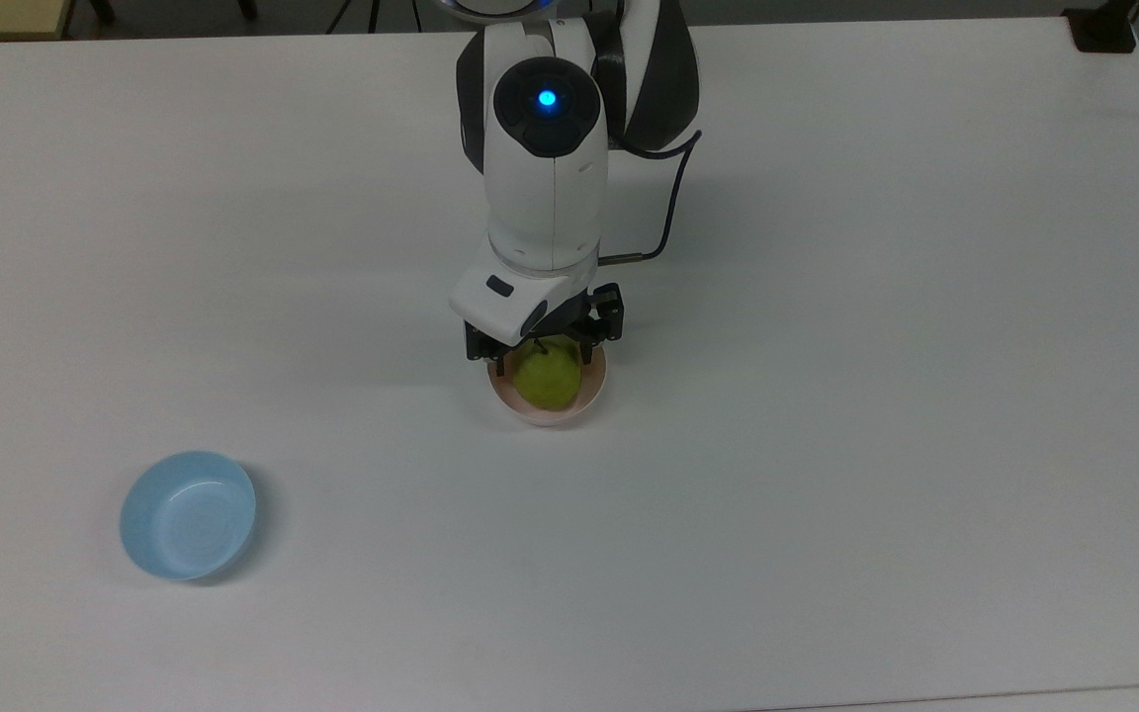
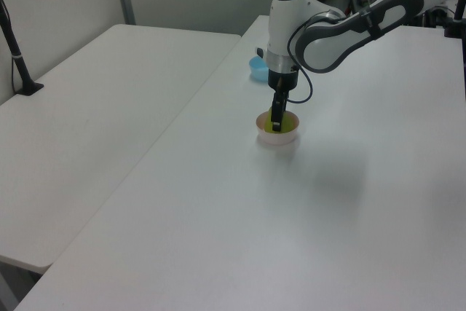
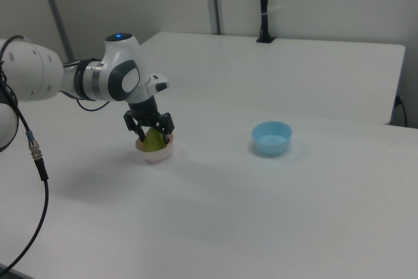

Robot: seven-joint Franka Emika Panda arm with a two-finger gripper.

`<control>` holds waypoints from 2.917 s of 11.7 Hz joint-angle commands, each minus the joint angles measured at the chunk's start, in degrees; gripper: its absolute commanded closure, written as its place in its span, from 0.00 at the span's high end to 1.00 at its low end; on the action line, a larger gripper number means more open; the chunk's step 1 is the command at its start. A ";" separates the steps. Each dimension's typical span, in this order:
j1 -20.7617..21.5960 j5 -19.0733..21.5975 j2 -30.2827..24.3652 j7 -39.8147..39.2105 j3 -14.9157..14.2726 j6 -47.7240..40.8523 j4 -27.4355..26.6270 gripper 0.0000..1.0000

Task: Pick up a pear from the bowl
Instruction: 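Lower the open gripper around the pear and close on it, then lift the pear up out of the pink bowl, then carry the pear beside the pink bowl and lower it to the table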

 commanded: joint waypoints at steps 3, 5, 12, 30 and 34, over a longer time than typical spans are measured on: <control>1.00 -0.71 0.18 -0.85 -0.49 2.25 -0.22 0.59; 1.27 -0.71 0.18 -0.85 -0.49 2.25 -0.22 0.49; 1.36 -0.54 -3.94 4.94 -0.49 -1.68 0.31 0.48; -13.76 0.17 -3.61 -9.46 -1.28 -6.99 7.17 0.51; -13.76 -0.18 1.49 -9.20 -1.28 0.92 7.16 0.53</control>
